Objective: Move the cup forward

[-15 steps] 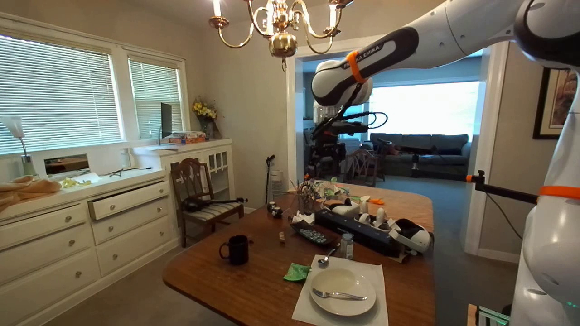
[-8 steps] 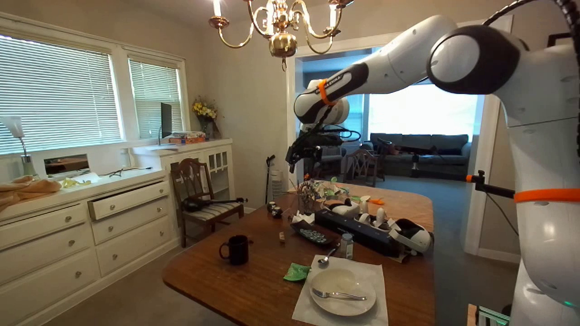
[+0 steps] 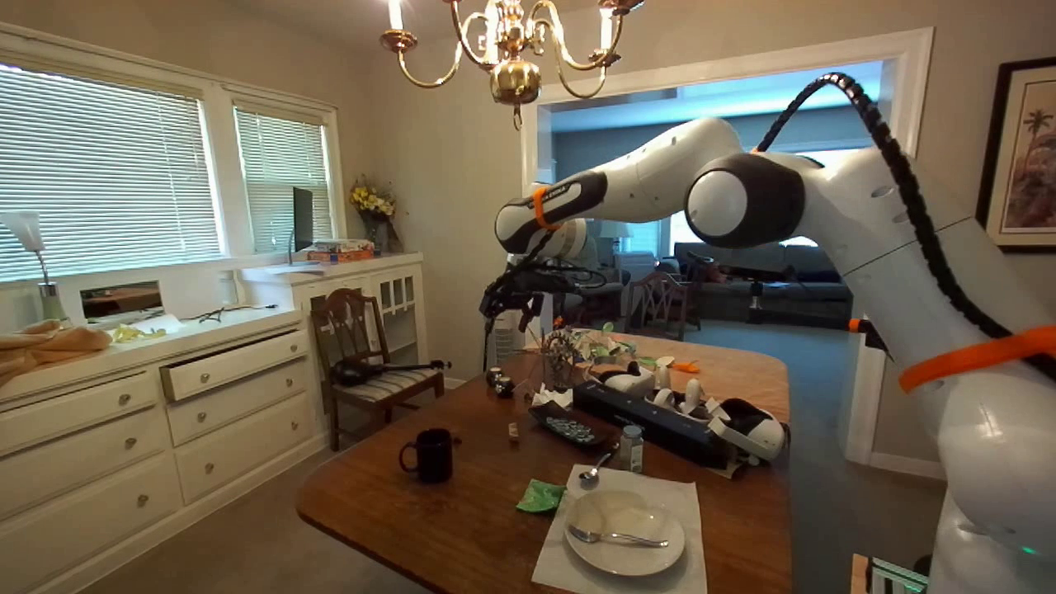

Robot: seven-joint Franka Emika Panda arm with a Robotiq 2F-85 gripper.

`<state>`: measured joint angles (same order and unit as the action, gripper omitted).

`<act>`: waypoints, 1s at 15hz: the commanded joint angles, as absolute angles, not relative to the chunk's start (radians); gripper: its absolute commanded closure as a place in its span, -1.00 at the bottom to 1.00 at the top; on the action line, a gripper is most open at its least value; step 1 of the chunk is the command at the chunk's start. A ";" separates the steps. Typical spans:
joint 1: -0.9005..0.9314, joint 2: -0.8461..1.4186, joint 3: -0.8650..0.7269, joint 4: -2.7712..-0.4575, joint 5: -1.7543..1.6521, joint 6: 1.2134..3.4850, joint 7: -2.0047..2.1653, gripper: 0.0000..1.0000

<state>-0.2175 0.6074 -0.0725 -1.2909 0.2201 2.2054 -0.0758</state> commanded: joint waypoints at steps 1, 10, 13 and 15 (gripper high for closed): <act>-0.241 0.784 -0.027 -1.050 0.257 2.097 -0.031 -1.00; -0.227 0.863 -0.014 -0.962 0.228 2.055 0.037 -1.00; -0.228 0.875 -0.009 -0.954 0.237 2.056 0.041 -1.00; -0.230 0.910 -0.006 -0.939 0.245 2.079 0.048 -1.00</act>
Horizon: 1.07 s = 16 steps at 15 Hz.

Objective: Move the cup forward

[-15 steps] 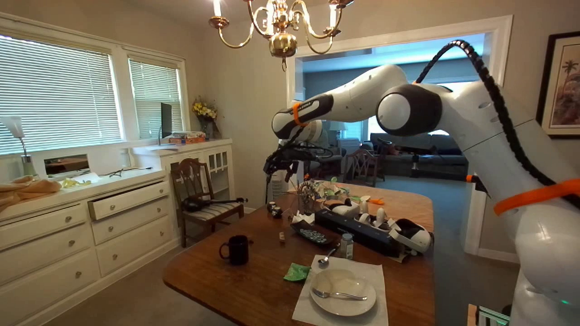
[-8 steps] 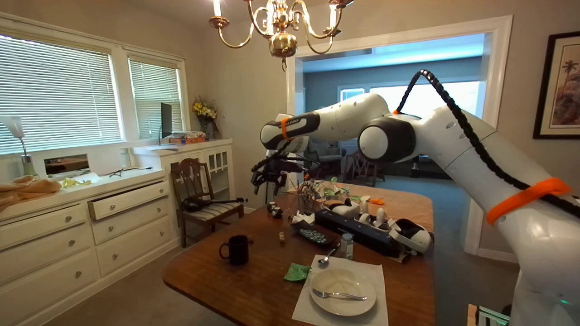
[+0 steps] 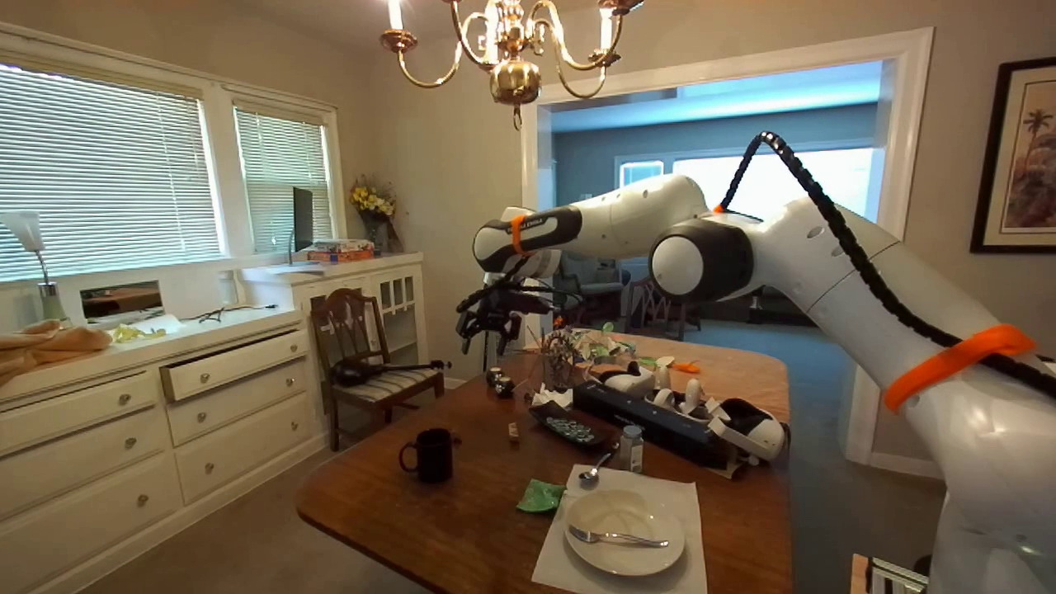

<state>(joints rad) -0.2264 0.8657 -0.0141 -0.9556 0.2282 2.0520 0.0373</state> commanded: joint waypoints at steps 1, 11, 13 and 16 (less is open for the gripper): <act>-0.230 0.926 -0.001 -0.930 0.252 2.092 0.048 -1.00; -0.188 1.188 0.062 -0.683 0.239 2.121 0.077 -1.00; -0.181 1.231 0.061 -0.646 0.233 2.122 0.090 -1.00; -0.175 1.285 0.046 -0.597 0.221 2.123 0.133 -1.00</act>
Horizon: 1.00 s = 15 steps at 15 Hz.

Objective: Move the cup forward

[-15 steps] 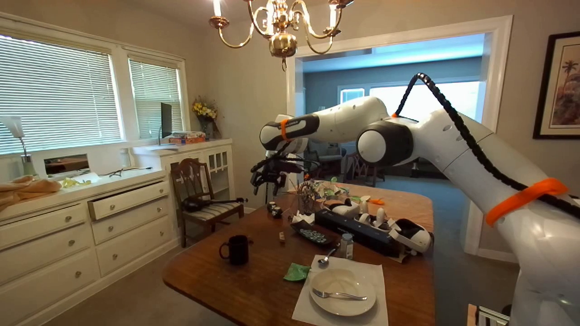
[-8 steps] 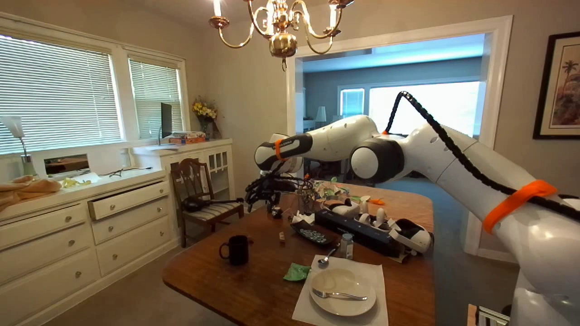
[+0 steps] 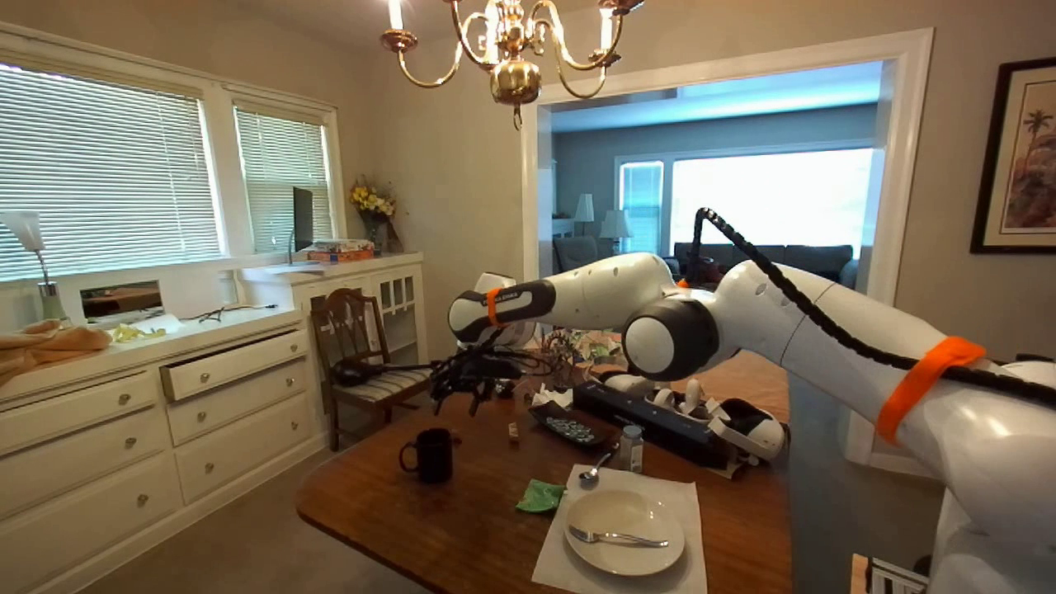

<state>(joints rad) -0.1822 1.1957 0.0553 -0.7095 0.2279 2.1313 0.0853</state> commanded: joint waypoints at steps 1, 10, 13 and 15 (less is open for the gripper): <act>-0.176 1.303 0.048 -0.583 0.221 2.121 0.139 -1.00; -0.162 1.363 0.026 -0.530 0.206 2.133 0.174 -0.98; -0.156 1.363 0.002 -0.523 0.195 2.122 0.215 -1.00; -0.151 1.360 -0.014 -0.522 0.188 2.109 0.230 -1.00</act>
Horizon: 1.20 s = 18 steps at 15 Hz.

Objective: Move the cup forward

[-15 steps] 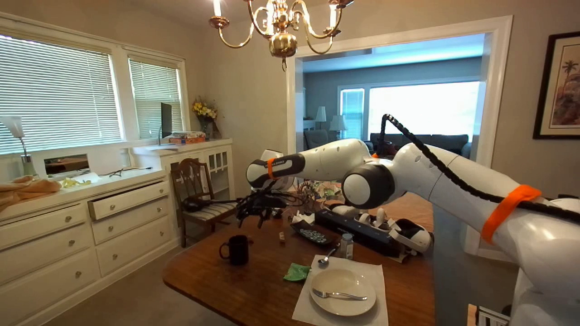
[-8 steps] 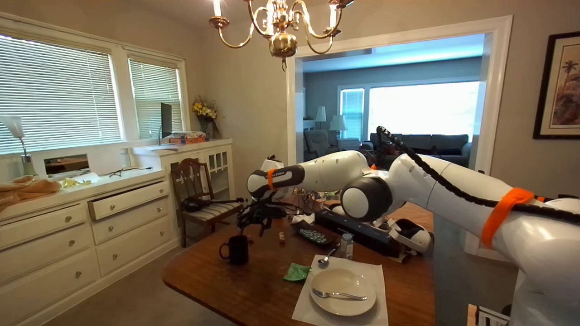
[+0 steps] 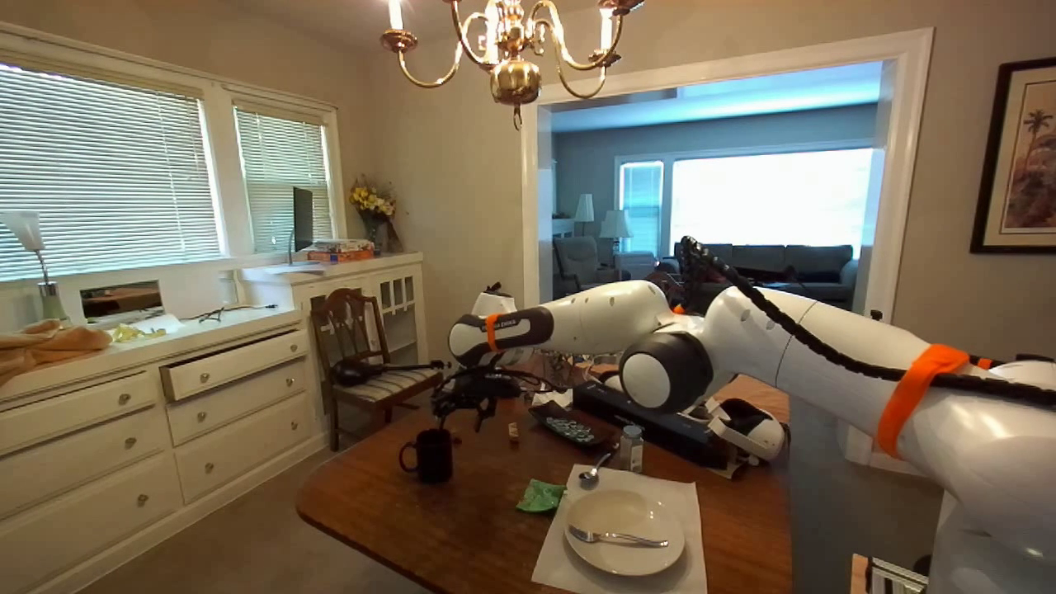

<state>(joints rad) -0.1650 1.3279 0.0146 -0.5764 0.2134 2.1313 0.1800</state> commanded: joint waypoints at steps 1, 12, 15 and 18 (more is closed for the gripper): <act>-0.149 1.358 -0.023 -0.523 0.184 2.105 0.237 -0.98; -0.147 1.326 -0.032 -0.548 0.189 2.124 0.218 -1.00; -0.147 1.325 -0.025 -0.533 0.189 2.118 0.215 -1.00; -0.150 1.347 -0.013 -0.525 0.201 2.155 0.208 -1.00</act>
<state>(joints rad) -0.1473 1.3252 -0.0243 -0.5335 0.1893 2.1211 0.2154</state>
